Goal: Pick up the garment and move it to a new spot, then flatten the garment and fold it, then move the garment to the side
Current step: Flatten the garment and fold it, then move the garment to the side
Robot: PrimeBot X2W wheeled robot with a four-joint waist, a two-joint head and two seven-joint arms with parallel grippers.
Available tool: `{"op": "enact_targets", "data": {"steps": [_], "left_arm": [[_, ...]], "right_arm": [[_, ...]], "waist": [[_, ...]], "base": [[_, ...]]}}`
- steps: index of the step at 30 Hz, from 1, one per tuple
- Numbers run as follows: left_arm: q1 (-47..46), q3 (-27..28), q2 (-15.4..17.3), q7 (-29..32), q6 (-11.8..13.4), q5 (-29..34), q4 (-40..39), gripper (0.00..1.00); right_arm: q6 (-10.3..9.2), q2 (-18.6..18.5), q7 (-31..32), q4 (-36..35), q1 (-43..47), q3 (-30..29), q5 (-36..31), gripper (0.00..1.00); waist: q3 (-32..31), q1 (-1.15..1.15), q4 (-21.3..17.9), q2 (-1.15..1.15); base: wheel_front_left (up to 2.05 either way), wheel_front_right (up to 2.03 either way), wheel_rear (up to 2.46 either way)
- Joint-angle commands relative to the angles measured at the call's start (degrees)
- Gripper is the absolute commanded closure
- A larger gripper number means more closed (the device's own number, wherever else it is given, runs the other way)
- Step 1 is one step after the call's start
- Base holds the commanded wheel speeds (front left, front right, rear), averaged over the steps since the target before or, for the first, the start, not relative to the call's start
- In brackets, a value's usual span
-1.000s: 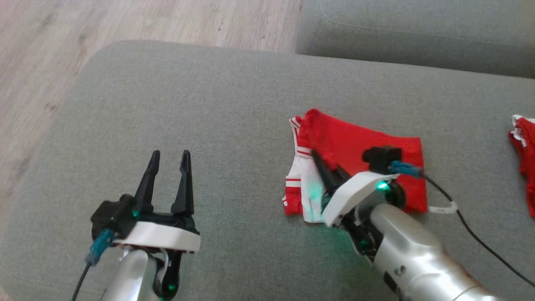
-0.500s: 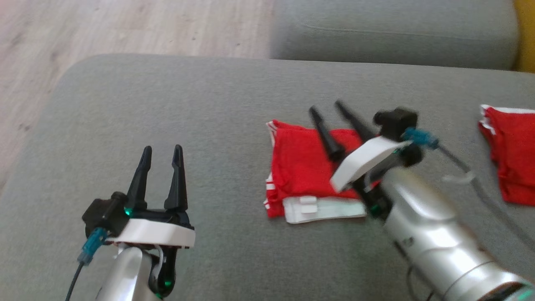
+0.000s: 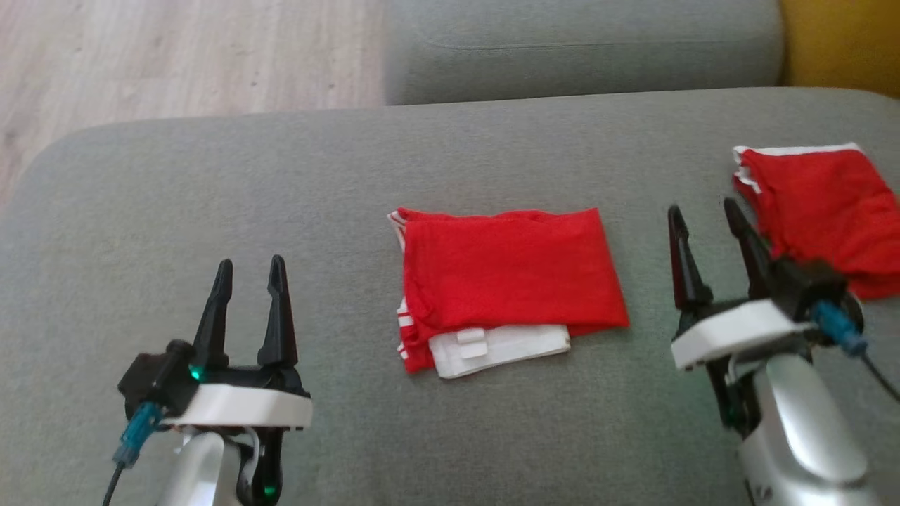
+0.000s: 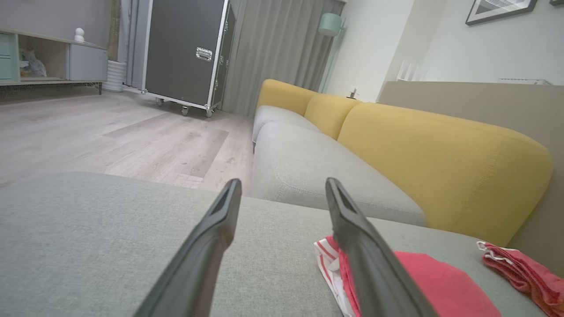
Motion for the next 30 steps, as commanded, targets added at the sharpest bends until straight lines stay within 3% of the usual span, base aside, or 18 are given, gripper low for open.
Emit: {"op": "enact_targets", "data": {"steps": [1,7,15,23,30], "left_arm": [[-1.1,2.3,0.2,-0.4,0.1,0.6,-2.3,0.00],[0.6,4.4,0.1,-0.4,0.1,0.8,-3.6,0.00],[0.3,3.5,-0.1,-0.4,0.1,1.2,-3.7,0.00],[-2.4,0.9,-0.1,-0.4,0.1,0.9,-3.2,0.00],[-4.3,-0.7,-0.1,-0.4,0.1,0.3,-1.9,0.00]], "right_arm": [[-0.04,0.9,-0.6,-3.1,-0.4,0.8,-1.4,0.00],[-0.04,2.5,-0.6,-7.9,4.5,-2.5,-4.4,0.00],[-0.04,2.9,-0.6,-8.7,4.5,-2.5,-4.4,0.00],[-0.04,2.9,-0.2,-0.7,-0.6,-1.1,-4.0,0.00],[-0.04,2.9,3.7,8.4,-6.0,0.4,-2.1,0.00]], "waist": [[0.0,0.00,-0.9,0.00],[0.6,0.00,-2.9,0.00],[1.5,0.00,-2.8,0.00],[4.6,0.00,-0.2,0.00],[7.5,0.00,2.4,0.00]], "base": [[0.00,0.00,0.00],[0.00,0.00,0.00],[0.00,0.00,0.00],[0.00,0.00,0.00],[0.00,0.00,0.00]]}}
